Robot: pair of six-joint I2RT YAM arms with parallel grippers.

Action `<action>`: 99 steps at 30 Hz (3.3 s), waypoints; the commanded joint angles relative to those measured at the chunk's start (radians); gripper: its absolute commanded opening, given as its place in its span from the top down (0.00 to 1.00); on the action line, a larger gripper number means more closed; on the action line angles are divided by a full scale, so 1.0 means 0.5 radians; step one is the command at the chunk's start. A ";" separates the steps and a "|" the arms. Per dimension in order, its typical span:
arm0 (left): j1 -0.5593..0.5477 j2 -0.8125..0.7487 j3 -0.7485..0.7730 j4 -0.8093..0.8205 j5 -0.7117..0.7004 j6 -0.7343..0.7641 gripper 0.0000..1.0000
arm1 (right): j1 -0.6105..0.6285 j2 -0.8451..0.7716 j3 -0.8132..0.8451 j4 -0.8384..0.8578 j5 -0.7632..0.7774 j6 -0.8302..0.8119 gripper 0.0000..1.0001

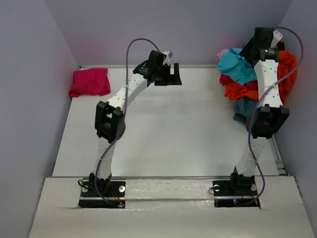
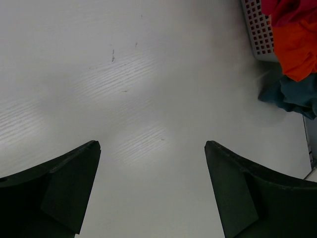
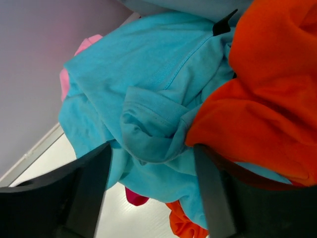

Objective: Fold and stack the t-shirts
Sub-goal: Grab the tshirt from the pile, then move the tshirt to the center of the board

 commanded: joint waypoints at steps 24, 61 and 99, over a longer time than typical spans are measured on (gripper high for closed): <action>0.006 -0.070 -0.009 0.010 -0.006 -0.006 0.01 | -0.038 -0.052 0.121 -0.130 -0.253 0.007 0.93; -0.136 -0.625 -0.546 -0.144 -0.764 -0.015 0.01 | 0.594 -0.699 0.130 -0.630 -1.189 -0.312 0.93; -0.191 -1.478 -1.316 0.427 -1.436 -0.254 0.01 | 1.054 -1.123 0.130 -0.584 -1.149 -0.545 0.93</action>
